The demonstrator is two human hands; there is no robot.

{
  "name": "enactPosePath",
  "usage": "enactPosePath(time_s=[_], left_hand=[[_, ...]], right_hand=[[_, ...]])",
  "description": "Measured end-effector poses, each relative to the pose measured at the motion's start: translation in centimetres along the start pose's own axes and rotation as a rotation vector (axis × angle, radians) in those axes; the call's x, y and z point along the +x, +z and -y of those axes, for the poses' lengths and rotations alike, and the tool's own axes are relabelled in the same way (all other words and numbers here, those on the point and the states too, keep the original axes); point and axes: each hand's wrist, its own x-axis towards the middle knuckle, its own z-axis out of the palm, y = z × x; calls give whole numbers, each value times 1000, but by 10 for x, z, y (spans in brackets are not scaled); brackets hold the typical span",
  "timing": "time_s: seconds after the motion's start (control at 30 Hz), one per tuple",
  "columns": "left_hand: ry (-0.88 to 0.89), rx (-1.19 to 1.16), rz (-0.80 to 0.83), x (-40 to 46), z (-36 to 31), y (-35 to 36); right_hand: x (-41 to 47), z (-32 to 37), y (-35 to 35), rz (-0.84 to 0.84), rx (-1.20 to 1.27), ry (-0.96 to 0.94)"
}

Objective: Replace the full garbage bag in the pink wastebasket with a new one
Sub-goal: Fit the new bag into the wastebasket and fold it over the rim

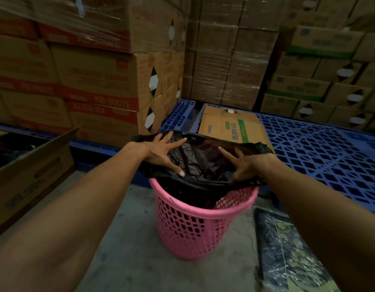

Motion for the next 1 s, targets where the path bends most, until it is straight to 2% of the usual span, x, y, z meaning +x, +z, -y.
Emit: enactPosePath(time_s=[0.4,0.57,0.73,0.9,1.0], left_hand=[[-14,-141,-22,44,-1,-6],[-33,-371,-7,50,8,0],[-18,-440,-92,39,17,14],[7,-465,-164,13,15,21],[38,-500,-194,-3,11,25]], right_hand=[[55,-24,-17,-41,160,-110],[70,-33,-13,-60,334,-180],[62,-40,0,-149,477,-255],[31,-39,19,-220,742,-324],[11,-36,24,-260,788,-352]])
